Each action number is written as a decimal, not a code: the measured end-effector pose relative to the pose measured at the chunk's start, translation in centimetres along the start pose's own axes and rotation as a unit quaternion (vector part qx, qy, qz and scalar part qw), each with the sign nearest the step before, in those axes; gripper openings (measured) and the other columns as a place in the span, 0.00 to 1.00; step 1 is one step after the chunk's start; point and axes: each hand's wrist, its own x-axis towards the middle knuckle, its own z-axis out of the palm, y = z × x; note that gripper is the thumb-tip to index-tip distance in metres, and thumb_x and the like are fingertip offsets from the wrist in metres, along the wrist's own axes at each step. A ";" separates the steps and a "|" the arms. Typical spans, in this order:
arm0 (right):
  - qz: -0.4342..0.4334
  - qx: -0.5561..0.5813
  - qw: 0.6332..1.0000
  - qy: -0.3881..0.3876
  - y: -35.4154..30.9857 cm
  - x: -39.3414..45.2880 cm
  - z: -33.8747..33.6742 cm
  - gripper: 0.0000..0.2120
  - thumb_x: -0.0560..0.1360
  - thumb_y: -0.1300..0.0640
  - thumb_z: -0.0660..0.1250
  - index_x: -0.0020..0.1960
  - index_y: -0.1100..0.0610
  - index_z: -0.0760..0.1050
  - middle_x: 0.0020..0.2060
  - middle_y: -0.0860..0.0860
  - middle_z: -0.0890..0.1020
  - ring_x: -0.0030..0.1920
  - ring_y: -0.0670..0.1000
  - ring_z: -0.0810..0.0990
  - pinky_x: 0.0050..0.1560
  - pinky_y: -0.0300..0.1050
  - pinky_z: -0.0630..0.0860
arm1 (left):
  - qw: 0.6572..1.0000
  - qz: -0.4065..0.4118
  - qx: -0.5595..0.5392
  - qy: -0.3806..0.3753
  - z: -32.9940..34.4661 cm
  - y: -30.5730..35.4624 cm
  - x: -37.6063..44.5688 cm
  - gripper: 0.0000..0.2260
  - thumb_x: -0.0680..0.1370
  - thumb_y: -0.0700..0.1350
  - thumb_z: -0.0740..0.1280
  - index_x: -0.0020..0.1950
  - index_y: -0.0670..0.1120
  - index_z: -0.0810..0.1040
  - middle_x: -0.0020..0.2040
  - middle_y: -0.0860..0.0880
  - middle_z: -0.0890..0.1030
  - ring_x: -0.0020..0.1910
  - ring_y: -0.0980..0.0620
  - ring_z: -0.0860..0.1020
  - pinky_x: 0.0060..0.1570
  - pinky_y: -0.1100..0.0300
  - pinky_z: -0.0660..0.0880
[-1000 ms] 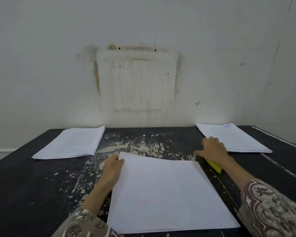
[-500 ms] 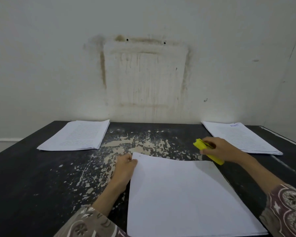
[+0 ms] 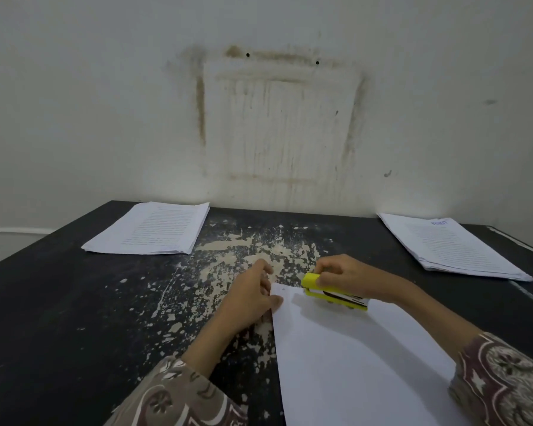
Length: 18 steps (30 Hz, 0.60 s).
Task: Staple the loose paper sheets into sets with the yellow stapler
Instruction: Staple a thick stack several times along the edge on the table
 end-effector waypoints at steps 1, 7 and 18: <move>-0.002 -0.004 1.000 -0.009 0.0 0.4 0.2 0.14 0.74 0.46 0.64 0.42 0.58 0.76 0.33 0.48 0.72 0.32 0.45 0.67 0.33 0.37 0.64 | 0.999 0.011 0.026 -0.020 -0.3 -0.3 0.2 0.18 0.71 0.43 0.72 0.58 0.47 0.70 0.49 0.49 0.76 0.50 0.51 0.74 0.52 0.57 0.74; -0.026 -0.007 0.999 -0.047 -0.5 2.2 0.7 0.16 0.74 0.47 0.67 0.39 0.61 0.78 0.28 0.49 0.71 0.26 0.42 0.67 0.28 0.32 0.62 | 0.947 0.009 0.272 -0.171 -0.3 -1.5 0.1 0.30 0.76 0.61 0.58 0.75 0.55 0.54 0.77 0.49 0.47 0.76 0.48 0.43 0.72 0.41 0.41; -0.044 -0.040 0.997 -0.051 -0.7 3.7 1.2 0.14 0.74 0.48 0.66 0.32 0.51 0.77 0.26 0.45 0.71 0.26 0.43 0.67 0.29 0.33 0.62 | 0.908 -0.013 0.339 -0.248 0.1 -1.4 -0.1 0.33 0.75 0.67 0.49 0.74 0.58 0.37 0.75 0.50 0.32 0.74 0.50 0.32 0.70 0.42 0.33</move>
